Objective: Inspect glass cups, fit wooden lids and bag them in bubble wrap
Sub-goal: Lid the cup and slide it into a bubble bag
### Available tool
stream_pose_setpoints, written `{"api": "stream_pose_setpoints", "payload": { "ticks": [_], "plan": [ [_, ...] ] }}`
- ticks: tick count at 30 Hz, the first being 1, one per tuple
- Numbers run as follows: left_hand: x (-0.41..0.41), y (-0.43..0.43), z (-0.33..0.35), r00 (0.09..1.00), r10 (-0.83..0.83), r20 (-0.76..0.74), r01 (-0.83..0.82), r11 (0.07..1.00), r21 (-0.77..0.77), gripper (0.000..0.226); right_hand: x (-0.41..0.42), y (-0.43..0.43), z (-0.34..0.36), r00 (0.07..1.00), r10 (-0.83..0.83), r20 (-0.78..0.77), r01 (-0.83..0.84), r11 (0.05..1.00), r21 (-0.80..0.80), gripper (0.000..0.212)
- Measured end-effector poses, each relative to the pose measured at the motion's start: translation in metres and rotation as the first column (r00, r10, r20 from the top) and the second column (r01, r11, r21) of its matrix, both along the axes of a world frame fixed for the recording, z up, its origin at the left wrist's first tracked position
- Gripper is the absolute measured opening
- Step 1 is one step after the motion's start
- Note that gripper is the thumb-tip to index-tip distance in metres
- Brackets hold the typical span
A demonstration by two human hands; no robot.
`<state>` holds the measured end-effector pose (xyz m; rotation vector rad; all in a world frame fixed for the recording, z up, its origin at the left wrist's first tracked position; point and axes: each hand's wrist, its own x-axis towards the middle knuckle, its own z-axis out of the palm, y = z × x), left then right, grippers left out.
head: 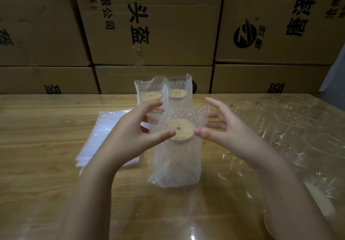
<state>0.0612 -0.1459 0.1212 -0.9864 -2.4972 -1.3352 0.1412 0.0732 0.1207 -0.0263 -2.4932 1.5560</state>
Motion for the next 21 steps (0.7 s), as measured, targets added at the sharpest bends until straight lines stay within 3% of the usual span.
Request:
{"api": "stream_pose_setpoints", "payload": {
  "ticks": [5,12,15,17,19,21],
  "plan": [
    [-0.004,0.001,-0.003,0.998,0.057,0.002,-0.057,0.994,0.090,0.028,-0.008,-0.006,-0.007,0.978,-0.155,-0.141,0.146,0.987,-0.073,0.013],
    [-0.008,0.004,-0.005,0.996,0.092,0.014,-0.093,0.983,0.160,0.004,-0.015,-0.002,-0.016,0.934,-0.241,-0.262,0.209,0.967,-0.145,0.011],
    [-0.012,0.002,-0.007,0.996,0.076,0.036,-0.082,0.972,0.222,0.006,-0.026,-0.005,-0.028,0.940,-0.264,-0.217,0.184,0.926,-0.328,0.005],
    [-0.019,-0.004,-0.012,0.987,-0.051,0.150,0.022,0.981,0.191,0.040,-0.036,-0.010,-0.044,0.945,-0.295,-0.139,0.203,0.866,-0.458,0.019],
    [-0.027,-0.009,-0.024,0.911,-0.221,0.348,0.222,0.974,0.037,0.091,-0.044,-0.021,-0.065,0.930,-0.355,-0.093,0.251,0.801,-0.544,0.030],
    [-0.029,-0.006,-0.039,0.852,-0.283,0.441,0.377,0.915,-0.141,0.114,-0.047,-0.034,-0.086,0.896,-0.435,-0.092,0.299,0.742,-0.599,0.028]
  ]
}}
